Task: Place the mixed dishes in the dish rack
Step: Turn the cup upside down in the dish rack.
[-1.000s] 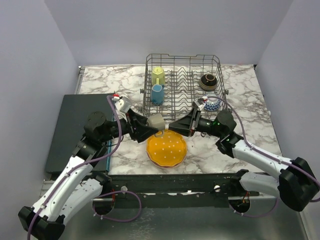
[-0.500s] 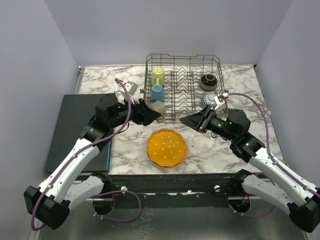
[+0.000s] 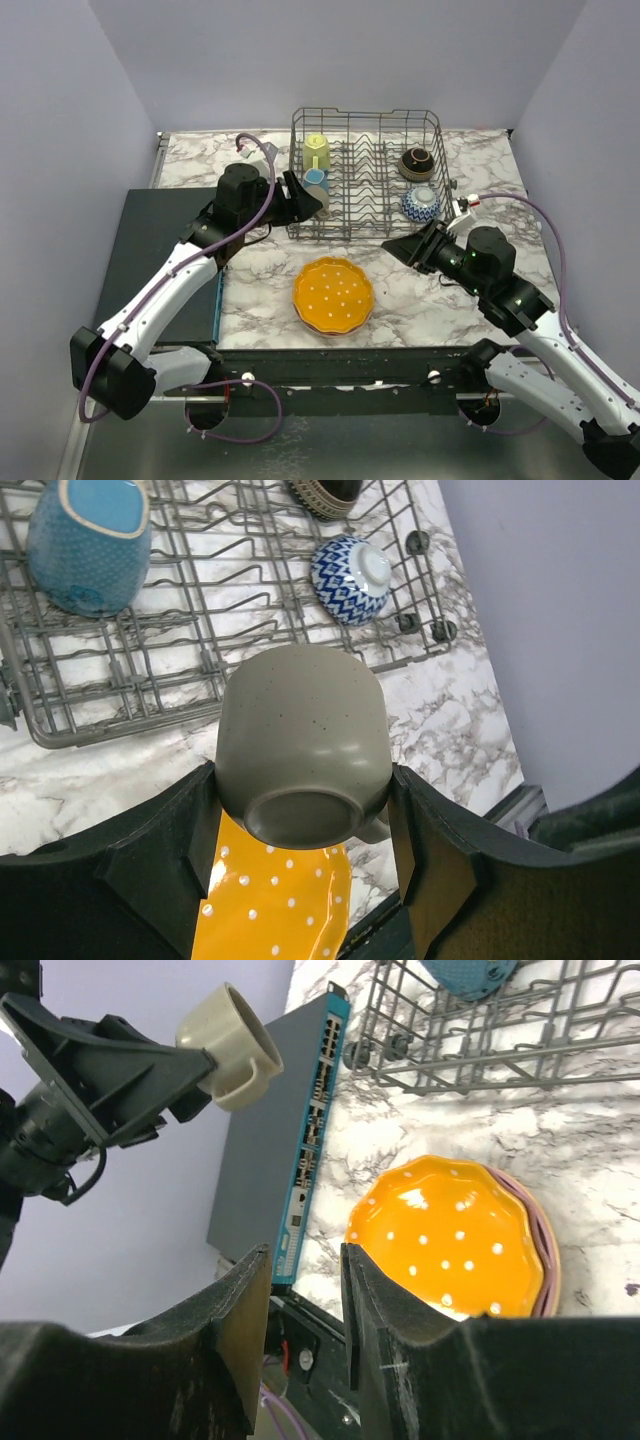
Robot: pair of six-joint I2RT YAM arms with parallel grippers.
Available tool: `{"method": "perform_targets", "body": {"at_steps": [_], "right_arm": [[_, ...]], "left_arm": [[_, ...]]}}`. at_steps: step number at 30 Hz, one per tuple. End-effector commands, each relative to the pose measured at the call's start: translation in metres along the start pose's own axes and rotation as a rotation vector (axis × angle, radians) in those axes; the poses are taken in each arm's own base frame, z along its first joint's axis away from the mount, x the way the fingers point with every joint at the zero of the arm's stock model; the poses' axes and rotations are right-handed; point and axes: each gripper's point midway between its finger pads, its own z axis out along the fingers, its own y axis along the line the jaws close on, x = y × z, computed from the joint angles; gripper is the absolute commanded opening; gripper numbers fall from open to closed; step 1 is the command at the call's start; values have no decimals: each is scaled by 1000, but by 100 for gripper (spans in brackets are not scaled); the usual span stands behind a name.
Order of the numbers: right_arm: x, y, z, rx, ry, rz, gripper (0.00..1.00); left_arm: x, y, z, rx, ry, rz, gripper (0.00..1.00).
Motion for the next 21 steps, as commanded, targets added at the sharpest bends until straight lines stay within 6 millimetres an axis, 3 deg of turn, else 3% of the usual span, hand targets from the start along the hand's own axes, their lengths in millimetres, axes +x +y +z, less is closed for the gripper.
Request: {"method": "perform_targets", "body": {"at_steps": [1, 21], "right_arm": [[-5, -14, -8, 74, -24, -51, 40], [5, -30, -16, 126, 12, -103, 41]], "left_arm": [[-22, 6, 9, -84, -65, -68, 0], [-10, 60, 84, -352, 68, -174, 0]]}}
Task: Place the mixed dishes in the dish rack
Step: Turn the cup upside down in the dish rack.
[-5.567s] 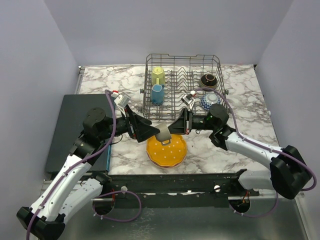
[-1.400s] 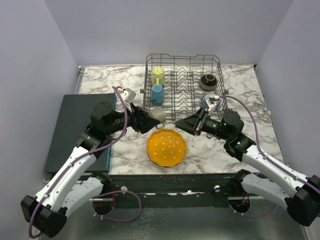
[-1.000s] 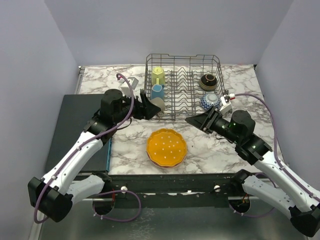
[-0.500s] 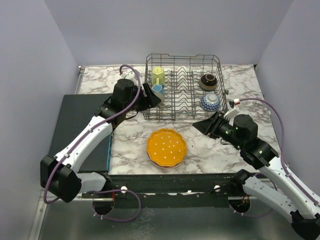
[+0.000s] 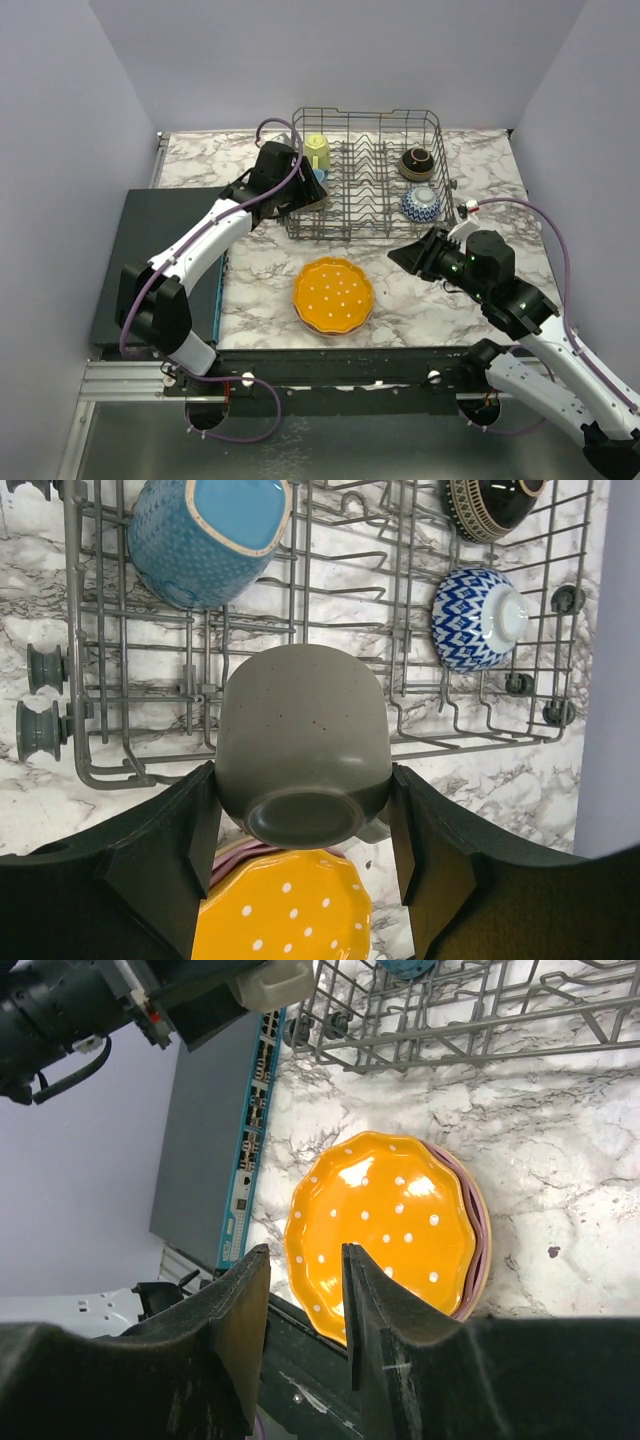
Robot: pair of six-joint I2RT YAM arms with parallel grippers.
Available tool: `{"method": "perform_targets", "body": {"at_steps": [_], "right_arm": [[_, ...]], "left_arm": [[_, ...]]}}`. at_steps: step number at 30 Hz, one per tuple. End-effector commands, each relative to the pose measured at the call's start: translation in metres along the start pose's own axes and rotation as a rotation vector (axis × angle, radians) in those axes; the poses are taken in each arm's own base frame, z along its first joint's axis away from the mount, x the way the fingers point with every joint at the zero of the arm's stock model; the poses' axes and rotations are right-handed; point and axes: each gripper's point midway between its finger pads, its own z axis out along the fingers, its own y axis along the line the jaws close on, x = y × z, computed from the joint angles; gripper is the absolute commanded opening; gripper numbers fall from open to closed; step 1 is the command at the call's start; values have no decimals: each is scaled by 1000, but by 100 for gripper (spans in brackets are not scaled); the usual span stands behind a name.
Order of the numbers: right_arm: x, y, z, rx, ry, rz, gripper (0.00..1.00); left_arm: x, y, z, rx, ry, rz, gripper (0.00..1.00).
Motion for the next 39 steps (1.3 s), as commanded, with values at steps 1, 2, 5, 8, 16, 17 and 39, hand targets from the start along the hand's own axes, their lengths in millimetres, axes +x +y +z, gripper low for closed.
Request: {"method": "perform_targets", "body": {"at_steps": [1, 2, 5, 8, 16, 17, 39], "right_arm": [[-5, -3, -5, 22, -18, -26, 41], [-5, -4, -5, 26, -18, -26, 41], [-3, -7, -5, 32, -18, -28, 41], [0, -10, -3, 34, -12, -25, 41], [7, -13, 1, 35, 12, -27, 41], [7, -14, 1, 36, 11, -29, 41], [14, -23, 1, 52, 22, -29, 41]], "left_arm": [[-11, -3, 10, -43, -4, -20, 0], [-9, -2, 13, -55, 9, -23, 0], [-9, 13, 23, -150, 27, -16, 0], [-5, 20, 32, -198, 67, -2, 0], [4, 31, 57, -272, 157, 39, 0], [3, 31, 59, -277, 160, 42, 0], [25, 64, 102, -387, 273, 103, 0]]}}
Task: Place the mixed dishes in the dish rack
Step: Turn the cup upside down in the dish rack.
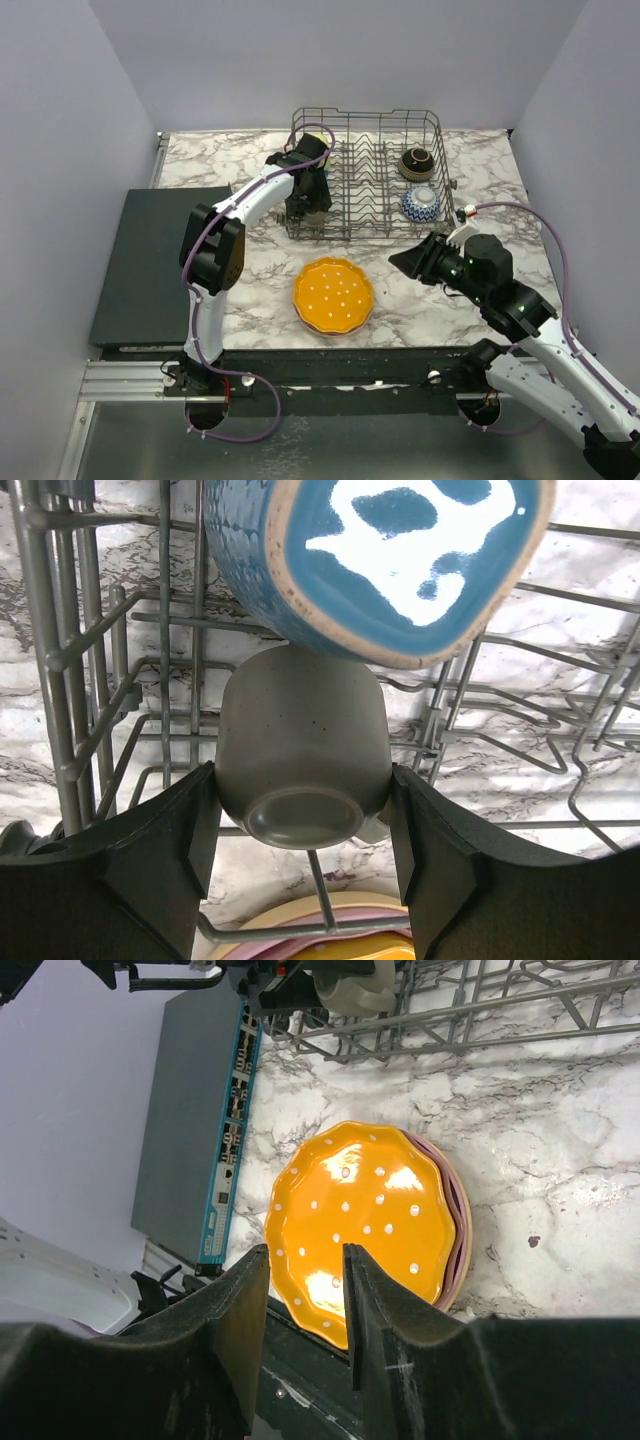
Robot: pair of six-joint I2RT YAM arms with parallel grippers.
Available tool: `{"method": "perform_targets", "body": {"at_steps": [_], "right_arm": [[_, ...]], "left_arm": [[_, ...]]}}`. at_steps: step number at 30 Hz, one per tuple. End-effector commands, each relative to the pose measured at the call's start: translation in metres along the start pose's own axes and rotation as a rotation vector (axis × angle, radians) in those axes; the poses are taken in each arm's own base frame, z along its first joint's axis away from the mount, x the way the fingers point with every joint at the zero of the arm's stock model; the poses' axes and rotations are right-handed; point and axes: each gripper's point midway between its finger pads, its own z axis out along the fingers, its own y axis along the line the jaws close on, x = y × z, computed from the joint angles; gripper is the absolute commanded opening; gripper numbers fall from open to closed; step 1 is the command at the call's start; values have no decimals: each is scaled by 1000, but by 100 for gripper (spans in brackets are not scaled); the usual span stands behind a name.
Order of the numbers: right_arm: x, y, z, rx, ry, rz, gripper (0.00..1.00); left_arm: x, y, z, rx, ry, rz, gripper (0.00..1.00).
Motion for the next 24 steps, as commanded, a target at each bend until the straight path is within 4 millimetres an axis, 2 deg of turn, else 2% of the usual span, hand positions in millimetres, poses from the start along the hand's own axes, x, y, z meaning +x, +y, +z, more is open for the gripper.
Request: {"method": "perform_targets", "body": {"at_steps": [1, 3, 15, 24], "right_arm": [[5, -10, 1, 27, 7, -11, 41], [5, -10, 2, 27, 8, -11, 42], [5, -10, 3, 29, 11, -17, 47], [2, -7, 4, 27, 14, -23, 48]], "left_arm": [[-7, 1, 3, -26, -9, 25, 0], [-7, 3, 7, -34, -1, 28, 1], [-9, 9, 13, -60, 4, 30, 34], [-13, 8, 8, -59, -4, 42, 46]]}}
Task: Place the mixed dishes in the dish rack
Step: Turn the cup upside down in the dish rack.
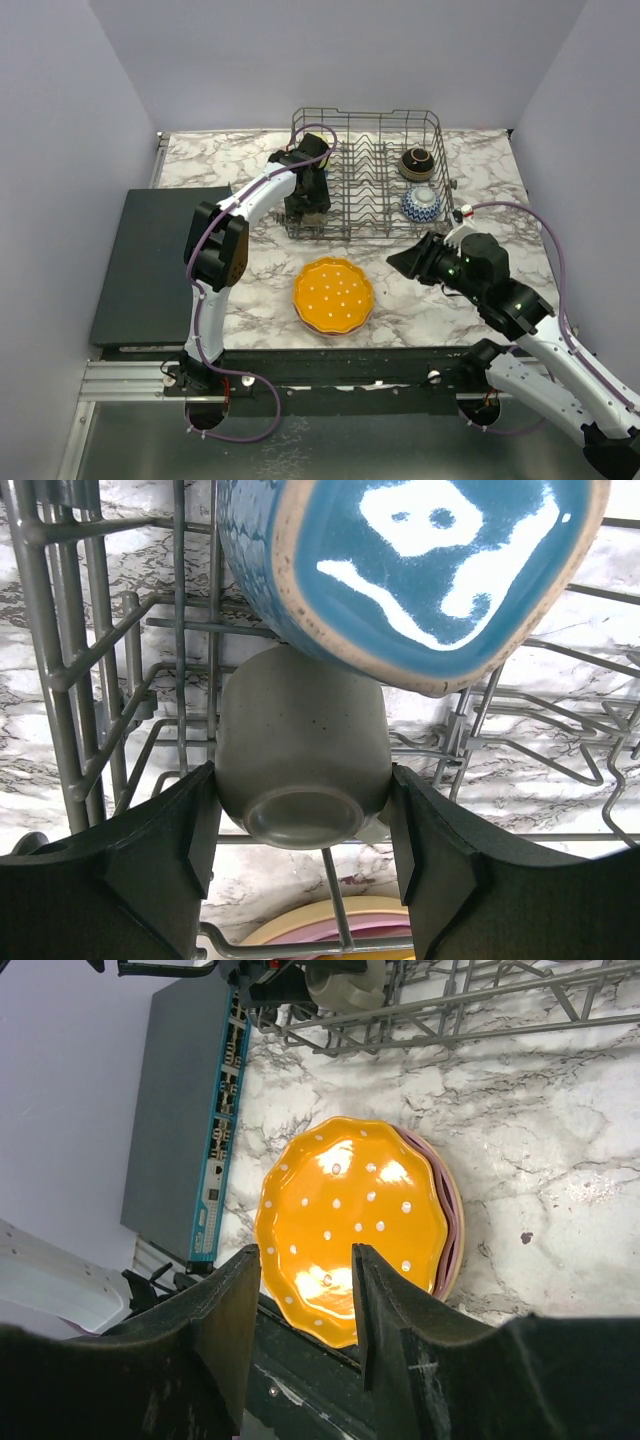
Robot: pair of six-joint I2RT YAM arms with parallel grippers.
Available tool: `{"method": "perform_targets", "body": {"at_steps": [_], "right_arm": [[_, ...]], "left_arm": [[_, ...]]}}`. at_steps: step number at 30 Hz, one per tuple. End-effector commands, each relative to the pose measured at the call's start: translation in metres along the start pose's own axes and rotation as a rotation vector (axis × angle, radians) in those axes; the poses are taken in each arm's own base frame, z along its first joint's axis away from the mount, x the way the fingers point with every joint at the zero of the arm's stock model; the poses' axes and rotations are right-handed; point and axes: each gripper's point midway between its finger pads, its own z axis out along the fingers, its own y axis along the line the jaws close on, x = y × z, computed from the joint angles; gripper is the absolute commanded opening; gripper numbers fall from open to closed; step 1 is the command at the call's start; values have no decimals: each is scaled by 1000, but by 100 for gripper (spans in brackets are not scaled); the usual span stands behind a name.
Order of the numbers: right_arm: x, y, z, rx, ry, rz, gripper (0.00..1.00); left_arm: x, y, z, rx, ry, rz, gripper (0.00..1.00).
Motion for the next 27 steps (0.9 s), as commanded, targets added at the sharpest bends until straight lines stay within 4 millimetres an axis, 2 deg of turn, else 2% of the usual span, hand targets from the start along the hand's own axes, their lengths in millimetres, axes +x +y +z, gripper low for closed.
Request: {"method": "perform_targets", "body": {"at_steps": [1, 10, 12, 21, 24, 27], "right_arm": [[-2, -1, 1, 10, 0, -16, 48], [-4, 3, 2, 2, 3, -17, 48], [-5, 4, 2, -1, 5, -17, 48], [-2, 3, 1, -1, 11, -4, 48], [-1, 2, 0, 0, 10, 0, 48], [0, 1, 0, -1, 9, 3, 49]], "left_arm": [[-16, 0, -3, -7, -42, 8, 48], [-17, 0, -9, -2, -44, 13, 53], [-17, 0, -9, -1, -44, 15, 57], [-9, 0, -3, 1, -16, 18, 59], [-7, 1, -1, 0, -6, 20, 67], [-5, 1, 2, 0, 3, 20, 68]]}}
